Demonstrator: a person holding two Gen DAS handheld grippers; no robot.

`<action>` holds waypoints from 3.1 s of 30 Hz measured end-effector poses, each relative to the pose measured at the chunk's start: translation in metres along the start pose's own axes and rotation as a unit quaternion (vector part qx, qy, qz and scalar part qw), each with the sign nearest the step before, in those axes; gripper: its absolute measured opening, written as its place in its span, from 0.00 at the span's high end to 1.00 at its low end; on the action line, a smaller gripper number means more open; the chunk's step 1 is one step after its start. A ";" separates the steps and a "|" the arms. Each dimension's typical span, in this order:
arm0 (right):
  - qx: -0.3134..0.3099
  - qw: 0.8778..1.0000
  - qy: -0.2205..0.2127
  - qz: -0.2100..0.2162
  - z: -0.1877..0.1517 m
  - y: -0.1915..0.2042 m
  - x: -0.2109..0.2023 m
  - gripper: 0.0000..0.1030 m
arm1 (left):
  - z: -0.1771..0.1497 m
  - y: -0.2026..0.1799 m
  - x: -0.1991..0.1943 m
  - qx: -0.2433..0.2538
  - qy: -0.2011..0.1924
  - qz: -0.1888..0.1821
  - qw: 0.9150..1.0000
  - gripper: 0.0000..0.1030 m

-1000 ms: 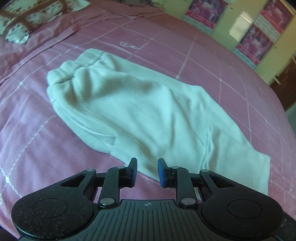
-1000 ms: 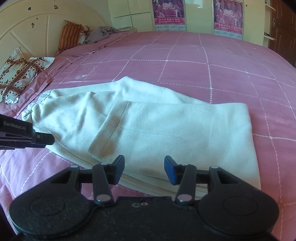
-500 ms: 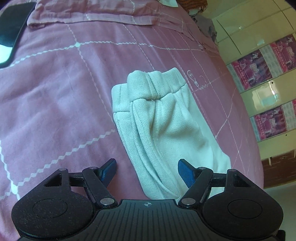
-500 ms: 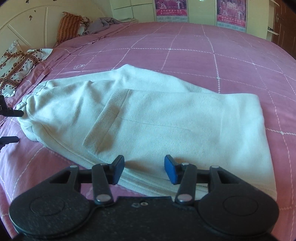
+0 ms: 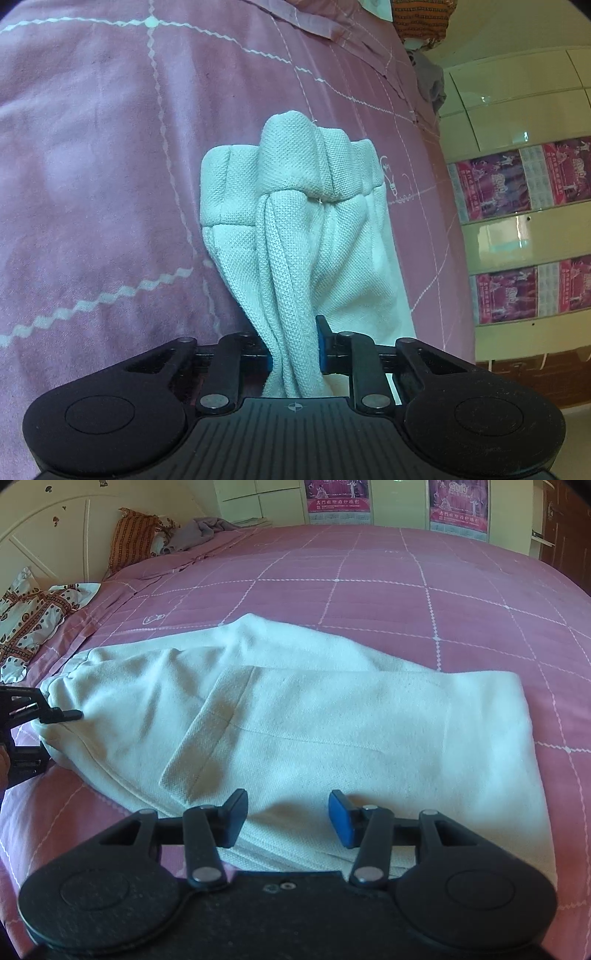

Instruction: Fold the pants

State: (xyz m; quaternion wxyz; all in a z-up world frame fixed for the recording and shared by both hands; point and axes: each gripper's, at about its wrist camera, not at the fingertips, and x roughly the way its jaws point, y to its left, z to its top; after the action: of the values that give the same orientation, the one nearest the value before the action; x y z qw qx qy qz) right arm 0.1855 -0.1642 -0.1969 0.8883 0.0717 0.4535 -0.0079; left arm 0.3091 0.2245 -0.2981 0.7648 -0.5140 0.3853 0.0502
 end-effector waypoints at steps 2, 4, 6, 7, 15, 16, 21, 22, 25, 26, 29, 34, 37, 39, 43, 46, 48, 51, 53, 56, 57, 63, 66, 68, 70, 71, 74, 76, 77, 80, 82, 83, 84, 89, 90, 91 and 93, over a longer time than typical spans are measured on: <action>0.000 1.000 -0.004 -0.002 0.004 0.001 0.001 0.53 | -0.005 -0.015 -0.010 0.036 -0.016 -0.001 0.999 0.83; 0.004 1.000 -0.010 -0.005 0.006 0.000 0.001 0.53 | -0.008 -0.041 -0.023 0.089 -0.033 -0.016 0.995 0.83; -0.002 1.000 -0.005 -0.012 0.005 0.001 0.006 0.54 | -0.017 -0.074 -0.032 0.161 -0.048 -0.027 0.985 0.83; -0.012 1.000 0.008 -0.019 0.002 0.002 0.013 0.54 | -0.024 -0.096 -0.039 0.208 -0.055 -0.033 0.976 0.83; 0.044 0.999 0.000 0.006 0.010 -0.028 -0.008 0.53 | -0.140 -0.216 -0.038 0.488 -0.021 -0.079 0.869 0.83; 0.050 0.999 -0.010 0.003 0.010 -0.036 -0.018 0.52 | -0.164 -0.224 -0.035 0.522 -0.009 -0.082 0.849 0.83; 0.098 0.994 -0.036 -0.016 -0.005 -0.087 -0.052 0.48 | -0.263 -0.235 0.004 0.625 0.084 -0.043 0.775 0.83; 0.112 0.993 -0.034 -0.021 -0.010 -0.099 -0.057 0.48 | -0.280 -0.236 0.007 0.636 0.093 -0.023 0.766 0.82; 0.140 0.989 -0.038 -0.027 -0.023 -0.123 -0.068 0.48 | -0.314 -0.237 -0.013 0.682 0.054 -0.010 0.729 0.80; 0.146 0.988 -0.040 -0.027 -0.026 -0.129 -0.071 0.47 | -0.321 -0.241 -0.019 0.698 0.046 -0.016 0.714 0.80; 0.171 0.984 -0.052 -0.011 -0.033 -0.145 -0.080 0.43 | -0.335 -0.243 -0.031 0.729 0.040 -0.016 0.683 0.80; 0.219 0.973 -0.069 0.023 -0.033 -0.162 -0.085 0.40 | -0.360 -0.221 -0.053 0.787 0.037 -0.024 0.616 0.80; 0.229 0.970 -0.071 0.049 -0.032 -0.163 -0.084 0.37 | -0.352 -0.217 -0.061 0.768 0.063 -0.033 0.637 0.80; 0.232 0.967 -0.071 0.071 -0.031 -0.160 -0.083 0.37 | -0.339 -0.219 -0.066 0.741 0.066 -0.031 0.667 0.80; 0.222 0.970 -0.058 0.080 -0.026 -0.146 -0.075 0.36 | -0.286 -0.222 -0.069 0.648 0.056 -0.029 0.759 0.80; 0.238 0.966 -0.042 0.092 -0.025 -0.142 -0.064 0.35 | -0.248 -0.211 -0.060 0.593 0.040 0.010 0.804 0.80; 0.259 0.961 -0.030 0.096 -0.024 -0.142 -0.055 0.33 | -0.233 -0.198 -0.052 0.566 0.046 0.029 0.823 0.80; 0.308 0.945 -0.021 0.111 -0.022 -0.146 -0.037 0.33 | -0.216 -0.175 -0.031 0.507 0.075 0.041 0.858 0.80; 0.329 0.938 -0.019 0.108 -0.018 -0.146 -0.027 0.38 | -0.212 -0.166 -0.026 0.484 0.079 0.038 0.870 0.80; 0.306 0.948 -0.031 0.080 -0.013 -0.137 -0.025 0.61 | -0.213 -0.165 -0.028 0.485 0.079 0.035 0.870 0.80; 0.289 0.954 -0.039 0.073 -0.011 -0.131 -0.030 0.65 | -0.214 -0.166 -0.030 0.488 0.075 0.031 0.869 0.80; 0.184 0.975 -0.109 0.061 -0.001 -0.113 -0.086 0.69 | -0.220 -0.170 -0.042 0.496 0.053 0.013 0.866 0.80; 0.190 0.976 -0.097 0.049 -0.010 -0.136 -0.090 0.68 | -0.232 -0.168 -0.033 0.509 0.068 0.027 0.858 0.80; 0.212 0.974 -0.071 0.038 -0.022 -0.153 -0.079 0.64 | -0.244 -0.165 -0.028 0.529 0.062 0.048 0.845 0.80; 0.218 0.975 -0.010 0.028 -0.035 -0.160 -0.056 0.56 | -0.251 -0.166 -0.033 0.549 0.056 0.051 0.833 0.80; 0.227 0.973 -0.015 0.034 -0.038 -0.163 -0.057 0.55 | -0.251 -0.169 -0.035 0.554 0.058 0.050 0.829 0.80; 0.227 0.972 -0.058 0.013 -0.034 -0.161 -0.082 0.49 | -0.242 -0.175 -0.044 0.542 0.066 0.045 0.836 0.80; 0.187 0.977 -0.098 -0.023 -0.024 -0.150 -0.102 0.52 | -0.241 -0.185 -0.048 0.546 0.055 0.037 0.835 0.80; 0.162 0.979 -0.114 -0.040 -0.015 -0.144 -0.109 0.55 | -0.241 -0.191 -0.047 0.552 0.052 0.032 0.832 0.80; 0.085 0.987 -0.126 -0.043 0.004 -0.120 -0.111 0.75 | -0.246 -0.201 -0.034 0.554 0.070 0.040 0.829 0.80; 0.049 0.992 -0.106 -0.043 0.006 -0.109 -0.097 0.81 | -0.251 -0.190 -0.016 0.550 0.103 0.064 0.827 0.80; 0.036 0.994 -0.087 -0.050 0.001 -0.106 -0.085 0.84 | -0.253 -0.180 -0.013 0.550 0.101 0.059 0.827 0.80; 0.028 0.995 -0.065 -0.063 -0.006 -0.107 -0.073 0.86 | -0.254 -0.174 -0.015 0.549 0.096 0.048 0.829 0.80; 0.062 0.995 -0.056 -0.061 -0.034 -0.133 -0.054 0.88 | -0.255 -0.168 -0.017 0.531 0.092 0.046 0.841 0.80; 0.065 0.995 -0.052 -0.059 -0.032 -0.134 -0.054 0.88 | -0.256 -0.168 -0.017 0.533 0.090 0.047 0.840 0.80; 0.066 0.995 -0.052 -0.057 -0.033 -0.134 -0.053 0.88 | -0.257 -0.167 -0.018 0.534 0.088 0.047 0.839 0.80; 0.069 0.994 -0.059 -0.055 -0.037 -0.135 -0.055 0.87 | -0.258 -0.166 -0.019 0.536 0.083 0.046 0.839 0.80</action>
State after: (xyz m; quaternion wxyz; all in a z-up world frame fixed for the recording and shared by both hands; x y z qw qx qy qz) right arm 0.1127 -0.2952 -0.1902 0.9046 0.1071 0.4022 -0.0923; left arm 0.2359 -0.0594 -0.2065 0.8827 -0.0077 0.4371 -0.1725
